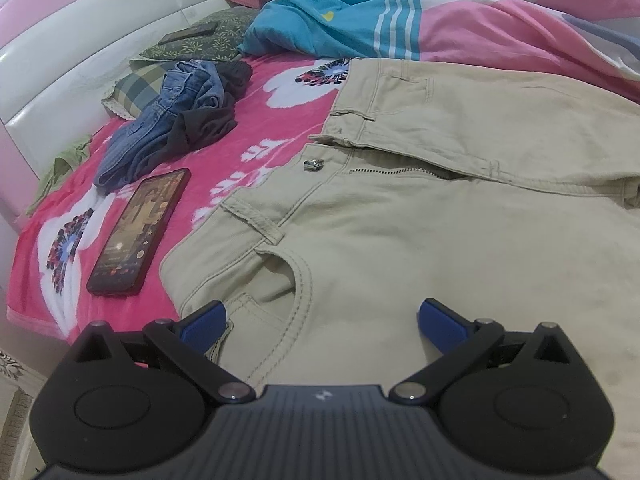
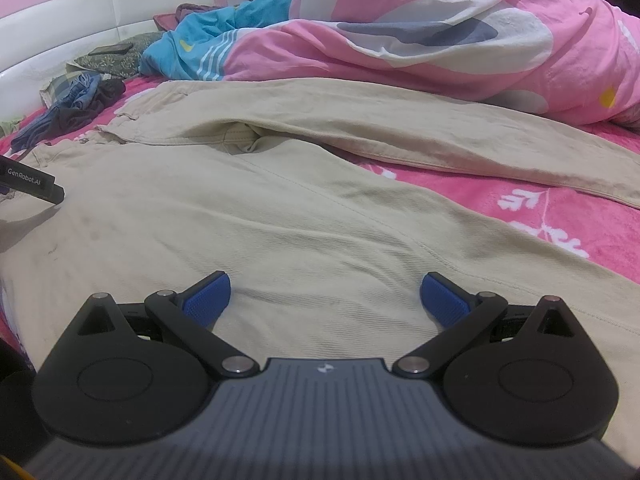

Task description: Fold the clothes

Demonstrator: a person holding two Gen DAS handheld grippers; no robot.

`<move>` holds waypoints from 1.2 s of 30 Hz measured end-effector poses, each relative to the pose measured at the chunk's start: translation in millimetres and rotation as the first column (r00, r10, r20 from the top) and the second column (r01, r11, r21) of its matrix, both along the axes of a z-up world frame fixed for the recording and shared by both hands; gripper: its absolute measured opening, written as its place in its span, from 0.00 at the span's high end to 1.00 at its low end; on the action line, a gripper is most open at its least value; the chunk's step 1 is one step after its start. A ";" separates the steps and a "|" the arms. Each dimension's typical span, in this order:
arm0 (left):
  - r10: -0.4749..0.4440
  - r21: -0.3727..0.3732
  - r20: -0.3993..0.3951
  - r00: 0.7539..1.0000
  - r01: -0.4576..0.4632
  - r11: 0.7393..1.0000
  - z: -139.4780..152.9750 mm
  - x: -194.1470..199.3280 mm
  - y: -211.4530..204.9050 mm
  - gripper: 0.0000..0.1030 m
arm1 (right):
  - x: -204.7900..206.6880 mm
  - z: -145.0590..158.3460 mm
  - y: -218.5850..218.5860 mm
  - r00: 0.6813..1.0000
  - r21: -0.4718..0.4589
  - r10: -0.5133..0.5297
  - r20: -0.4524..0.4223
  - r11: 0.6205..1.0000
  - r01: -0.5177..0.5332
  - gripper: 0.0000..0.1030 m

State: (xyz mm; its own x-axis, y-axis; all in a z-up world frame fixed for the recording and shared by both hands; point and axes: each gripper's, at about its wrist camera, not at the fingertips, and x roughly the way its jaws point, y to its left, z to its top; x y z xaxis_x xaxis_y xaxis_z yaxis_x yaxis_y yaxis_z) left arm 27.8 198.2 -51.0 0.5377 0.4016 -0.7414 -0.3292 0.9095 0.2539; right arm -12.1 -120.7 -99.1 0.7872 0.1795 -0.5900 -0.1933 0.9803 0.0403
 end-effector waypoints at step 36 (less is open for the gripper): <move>-0.011 0.036 -0.001 1.000 0.011 0.999 -0.5 -21.6 -32.6 0.00 | -3.1 -1.1 -0.5 1.000 -0.005 -0.006 0.019 1.000 0.006 0.01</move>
State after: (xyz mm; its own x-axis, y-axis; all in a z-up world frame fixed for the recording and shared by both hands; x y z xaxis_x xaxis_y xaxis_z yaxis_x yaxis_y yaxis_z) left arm 6.2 165.6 -51.4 0.5418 0.4219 -0.7269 -0.3189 0.9034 0.2867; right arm -15.2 -121.2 -100.2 0.7992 0.1719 -0.5760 -0.1883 0.9816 0.0317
